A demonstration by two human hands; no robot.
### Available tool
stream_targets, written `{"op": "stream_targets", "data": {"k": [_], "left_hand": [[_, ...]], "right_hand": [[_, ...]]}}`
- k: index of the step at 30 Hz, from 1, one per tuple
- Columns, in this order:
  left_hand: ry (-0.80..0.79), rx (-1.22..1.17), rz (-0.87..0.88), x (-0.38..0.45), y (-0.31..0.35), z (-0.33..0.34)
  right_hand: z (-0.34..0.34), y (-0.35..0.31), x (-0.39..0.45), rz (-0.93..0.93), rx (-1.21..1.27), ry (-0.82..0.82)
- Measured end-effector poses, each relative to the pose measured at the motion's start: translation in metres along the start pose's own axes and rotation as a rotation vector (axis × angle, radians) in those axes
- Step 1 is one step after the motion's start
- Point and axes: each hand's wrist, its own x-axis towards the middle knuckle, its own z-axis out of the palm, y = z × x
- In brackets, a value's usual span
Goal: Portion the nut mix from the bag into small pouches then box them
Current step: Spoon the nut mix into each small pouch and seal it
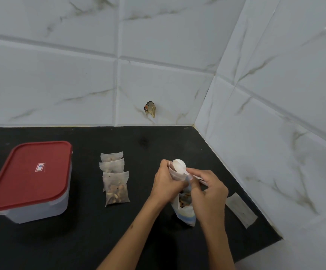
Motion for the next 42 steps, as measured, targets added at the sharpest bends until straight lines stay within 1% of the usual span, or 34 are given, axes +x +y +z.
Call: {"op": "stream_targets", "data": {"k": [3, 6, 7, 9, 11, 15, 18, 19, 20, 21, 22, 23, 24, 25, 26, 27, 29, 32, 34, 36, 37, 41, 42], "left_hand": [[0.007, 0.023, 0.020, 0.001, -0.001, -0.002], [0.012, 0.074, 0.031, 0.002, -0.003, -0.005], [0.014, 0.086, 0.036, 0.002, -0.003, -0.007], [0.009, 0.077, 0.034, 0.002, -0.003, -0.010], [0.009, 0.055, 0.023, 0.002, -0.003, -0.013], [0.007, 0.036, -0.024, -0.001, -0.003, -0.018], [-0.018, -0.082, -0.095, -0.007, 0.000, -0.022], [-0.014, -0.126, -0.114, -0.007, 0.000, -0.024], [-0.003, -0.158, -0.128, -0.007, 0.000, -0.026], [0.015, -0.172, -0.138, -0.007, 0.000, -0.029], [0.031, -0.172, -0.145, -0.007, -0.001, -0.032], [0.049, -0.165, -0.156, -0.007, -0.001, -0.034], [0.063, -0.164, -0.170, -0.007, -0.001, -0.036], [0.072, -0.168, -0.174, -0.008, -0.001, -0.037], [0.081, -0.173, -0.174, -0.008, -0.002, -0.039], [0.091, -0.175, -0.167, -0.010, 0.000, -0.040], [0.124, -0.171, -0.148, -0.012, 0.002, -0.044], [0.191, -0.106, -0.124, -0.013, 0.003, -0.048], [0.250, -0.071, -0.063, -0.018, 0.005, -0.051], [0.226, -0.090, -0.025, -0.020, 0.003, -0.055], [0.202, -0.116, -0.035, -0.021, 0.003, -0.059], [0.129, -0.311, -0.174, -0.022, -0.001, -0.082], [0.115, -0.358, -0.182, -0.023, -0.001, -0.088]], "right_hand": [[0.000, -0.004, 0.001, 0.183, 0.173, -0.007], [0.002, 0.000, 0.000, 0.455, 0.431, 0.126], [0.002, 0.004, 0.000, 0.537, 0.476, 0.178], [0.005, 0.017, -0.003, 0.643, 0.455, 0.226], [0.010, 0.033, -0.007, 0.674, 0.279, 0.179], [0.023, 0.055, -0.014, 0.679, -0.143, -0.035], [0.025, 0.057, -0.012, 0.596, -0.440, -0.175], [0.025, 0.053, -0.012, 0.541, -0.529, -0.186], [0.024, 0.047, -0.011, 0.479, -0.541, -0.158], [0.023, 0.039, -0.010, 0.422, -0.468, -0.117], [0.022, 0.029, -0.009, 0.372, -0.324, -0.078], [0.021, 0.019, -0.008, 0.341, -0.147, -0.077], [0.022, 0.008, -0.007, 0.329, 0.014, -0.126], [0.022, -0.001, -0.007, 0.326, 0.110, -0.207], [0.024, -0.006, -0.006, 0.313, 0.130, -0.293], [0.026, -0.009, -0.005, 0.284, 0.094, -0.358], [0.031, -0.011, -0.005, 0.211, -0.013, -0.392], [0.036, -0.009, -0.007, 0.157, -0.028, -0.340], [0.037, -0.009, -0.007, 0.170, 0.040, -0.300], [0.040, -0.010, -0.007, 0.208, 0.132, -0.274], [0.042, -0.011, -0.007, 0.231, 0.180, -0.269], [0.049, -0.014, -0.007, 0.331, 0.391, -0.232], [0.050, -0.013, -0.006, 0.353, 0.436, -0.224]]}}
